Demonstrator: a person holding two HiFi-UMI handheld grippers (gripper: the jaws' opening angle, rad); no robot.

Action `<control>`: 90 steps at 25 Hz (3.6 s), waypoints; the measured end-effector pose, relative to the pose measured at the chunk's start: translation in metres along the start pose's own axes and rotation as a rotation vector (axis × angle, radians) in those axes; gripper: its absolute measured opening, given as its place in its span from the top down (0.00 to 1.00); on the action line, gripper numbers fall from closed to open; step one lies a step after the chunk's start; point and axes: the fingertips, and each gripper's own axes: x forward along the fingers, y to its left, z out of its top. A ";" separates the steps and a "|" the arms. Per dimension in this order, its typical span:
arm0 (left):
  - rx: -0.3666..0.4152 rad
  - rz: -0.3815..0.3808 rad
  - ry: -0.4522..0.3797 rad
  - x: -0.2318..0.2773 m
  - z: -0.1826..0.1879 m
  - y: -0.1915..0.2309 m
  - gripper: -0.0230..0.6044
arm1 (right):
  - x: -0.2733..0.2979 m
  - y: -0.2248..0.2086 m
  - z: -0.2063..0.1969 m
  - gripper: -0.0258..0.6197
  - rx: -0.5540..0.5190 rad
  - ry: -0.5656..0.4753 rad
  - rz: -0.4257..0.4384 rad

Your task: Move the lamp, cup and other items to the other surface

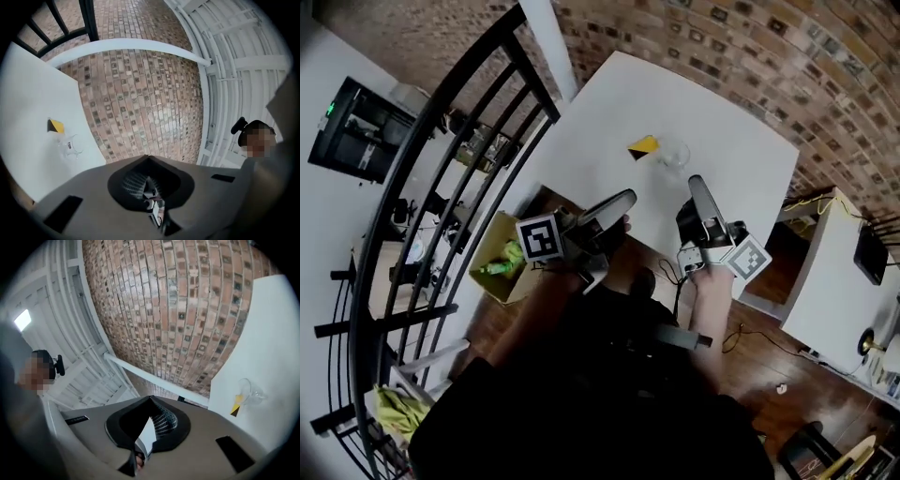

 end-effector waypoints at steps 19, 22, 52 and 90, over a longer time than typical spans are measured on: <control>-0.184 -0.187 0.340 -0.034 0.038 0.034 0.96 | 0.003 -0.011 -0.067 0.95 -0.141 -0.265 -0.320; -0.203 -0.193 0.356 -0.041 0.039 0.034 0.96 | 0.005 -0.007 -0.075 0.95 -0.158 -0.269 -0.339; -0.130 -0.069 0.302 0.059 -0.005 0.060 0.96 | -0.052 -0.088 0.022 0.95 -0.133 -0.202 -0.352; -0.231 0.052 0.407 0.113 0.046 0.158 0.96 | -0.041 -0.283 0.005 0.65 -0.606 0.283 -0.765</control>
